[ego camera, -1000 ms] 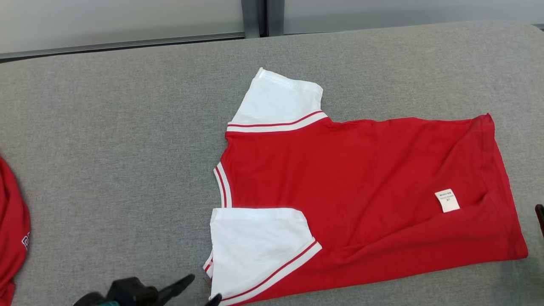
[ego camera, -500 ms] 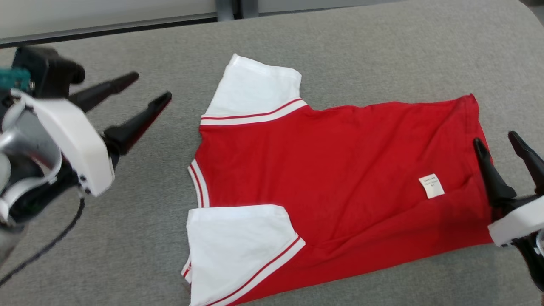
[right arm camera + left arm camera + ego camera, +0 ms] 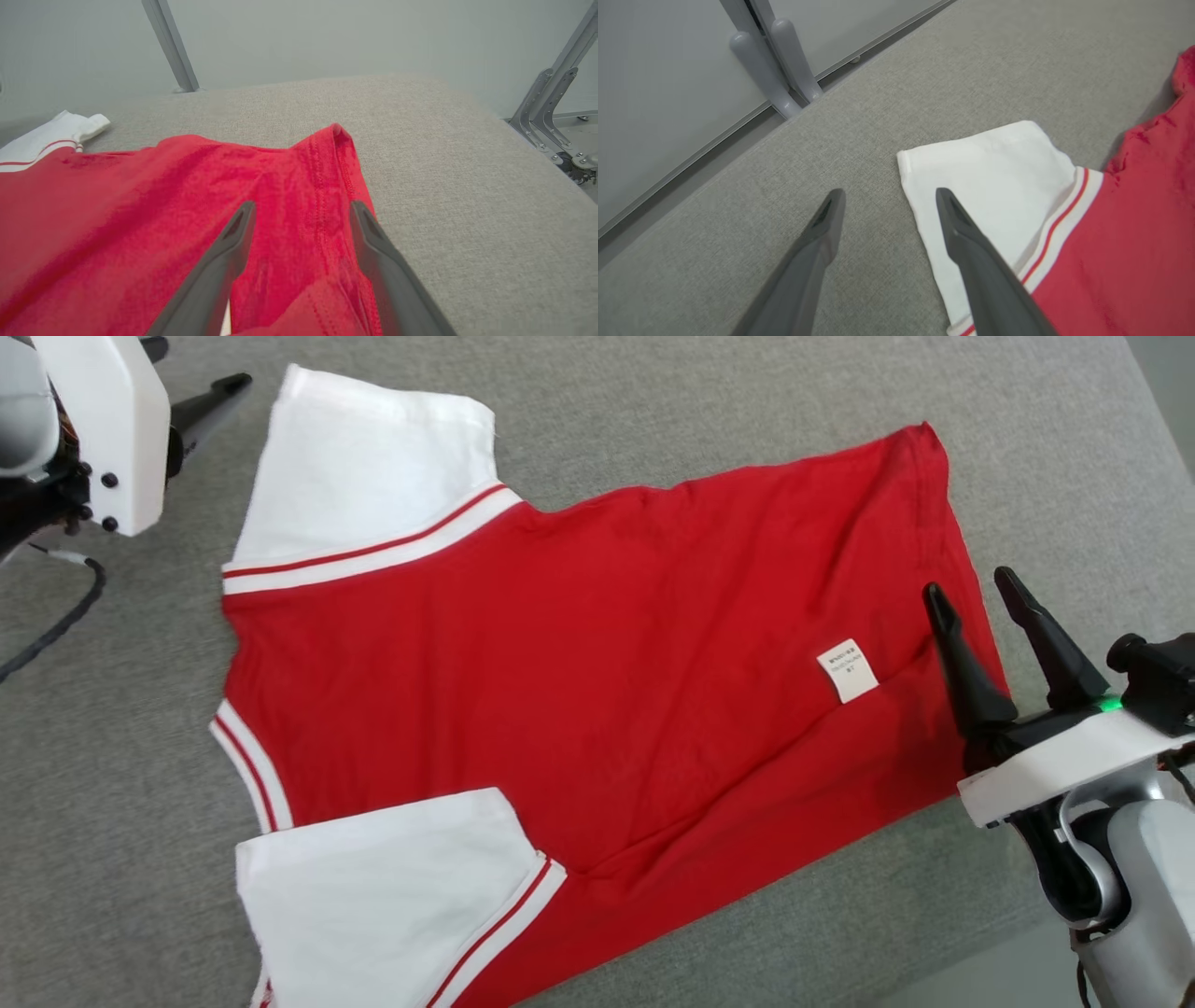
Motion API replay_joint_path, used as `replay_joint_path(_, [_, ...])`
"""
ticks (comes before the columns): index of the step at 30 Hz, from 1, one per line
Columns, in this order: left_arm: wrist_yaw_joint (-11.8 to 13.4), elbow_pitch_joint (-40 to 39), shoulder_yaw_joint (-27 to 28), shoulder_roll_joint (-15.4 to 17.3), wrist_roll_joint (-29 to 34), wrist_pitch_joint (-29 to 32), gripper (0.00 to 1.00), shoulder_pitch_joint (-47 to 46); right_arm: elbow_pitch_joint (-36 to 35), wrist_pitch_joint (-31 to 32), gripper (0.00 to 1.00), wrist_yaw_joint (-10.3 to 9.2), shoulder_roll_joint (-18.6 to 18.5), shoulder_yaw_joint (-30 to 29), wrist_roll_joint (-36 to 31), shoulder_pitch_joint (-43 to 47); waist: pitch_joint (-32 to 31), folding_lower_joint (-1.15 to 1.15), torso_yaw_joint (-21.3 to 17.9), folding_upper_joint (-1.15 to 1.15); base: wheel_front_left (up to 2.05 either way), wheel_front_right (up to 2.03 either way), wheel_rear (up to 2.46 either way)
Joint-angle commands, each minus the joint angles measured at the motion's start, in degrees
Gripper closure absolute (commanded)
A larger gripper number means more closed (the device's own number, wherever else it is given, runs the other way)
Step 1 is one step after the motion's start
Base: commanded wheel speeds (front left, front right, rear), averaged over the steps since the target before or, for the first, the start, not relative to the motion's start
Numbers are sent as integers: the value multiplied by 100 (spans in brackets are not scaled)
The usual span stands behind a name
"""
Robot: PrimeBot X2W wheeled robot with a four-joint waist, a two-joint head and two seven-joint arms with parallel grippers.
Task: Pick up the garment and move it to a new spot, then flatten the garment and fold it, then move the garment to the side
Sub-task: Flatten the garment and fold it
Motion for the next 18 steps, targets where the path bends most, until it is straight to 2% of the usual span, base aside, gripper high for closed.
replay_joint_path(1, [-18,110,-38,3,46,68,0,-195,54,-107,0,-10,48,35,47,-100,365,0,-364,0,0,0,0])
replay_joint_path(9, [-15,507,-443,94,77,290,0,-635,458,-486,0,-10,144,275,185,-298,588,0,-692,0,0,0,0])
replay_joint_path(16, [-15,689,-749,234,128,322,0,-810,682,-658,0,-10,149,434,279,-431,626,0,-802,0,0,0,0])
replay_joint_path(18, [-15,753,-776,258,83,356,7,-833,726,-683,0,-10,132,455,312,-447,628,0,-805,0,0,0,0])
